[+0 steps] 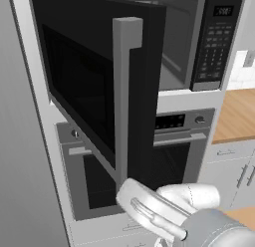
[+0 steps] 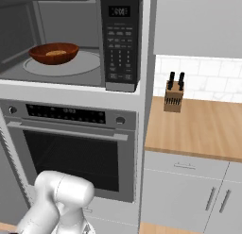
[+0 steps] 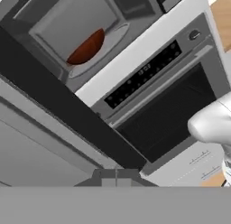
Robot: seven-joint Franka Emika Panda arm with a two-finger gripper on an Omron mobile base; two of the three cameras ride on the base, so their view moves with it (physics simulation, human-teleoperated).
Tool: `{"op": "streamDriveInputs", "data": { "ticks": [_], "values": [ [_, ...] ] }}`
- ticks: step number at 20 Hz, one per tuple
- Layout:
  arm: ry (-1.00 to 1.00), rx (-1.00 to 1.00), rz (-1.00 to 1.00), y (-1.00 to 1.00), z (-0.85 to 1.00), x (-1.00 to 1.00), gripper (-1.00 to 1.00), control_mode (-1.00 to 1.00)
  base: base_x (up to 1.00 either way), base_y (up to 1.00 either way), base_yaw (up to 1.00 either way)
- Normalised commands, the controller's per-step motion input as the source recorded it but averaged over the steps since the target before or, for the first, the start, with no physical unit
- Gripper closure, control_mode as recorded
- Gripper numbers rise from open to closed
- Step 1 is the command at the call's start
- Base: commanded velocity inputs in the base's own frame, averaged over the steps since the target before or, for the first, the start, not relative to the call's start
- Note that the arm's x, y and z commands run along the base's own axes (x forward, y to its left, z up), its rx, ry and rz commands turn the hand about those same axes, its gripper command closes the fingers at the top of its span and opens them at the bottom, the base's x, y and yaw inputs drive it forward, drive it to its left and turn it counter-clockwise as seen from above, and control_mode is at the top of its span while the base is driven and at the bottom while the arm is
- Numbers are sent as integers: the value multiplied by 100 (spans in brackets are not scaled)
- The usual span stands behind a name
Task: Open the microwave, place the bowl with waffle inside the microwave, then close the microwave door and turn it on.
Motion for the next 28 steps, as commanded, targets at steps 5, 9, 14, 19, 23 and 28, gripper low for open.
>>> {"op": "streamDriveInputs", "data": {
  "ticks": [5,9,14,19,23,28],
  "values": [
    [5,-18,-8,98,-18,54,100,-100,0,0,0],
    [17,-23,-17,98,-43,98,100,-100,0,0,0],
    [10,-21,-21,66,-41,100,100,-100,0,0,0],
    [-3,-14,-22,-5,-1,91,100,-100,0,0,0],
    [-10,-19,-19,-35,0,79,100,-100,0,0,0],
    [-6,-23,-15,-91,0,36,100,-100,0,0,0]
  ]
}}
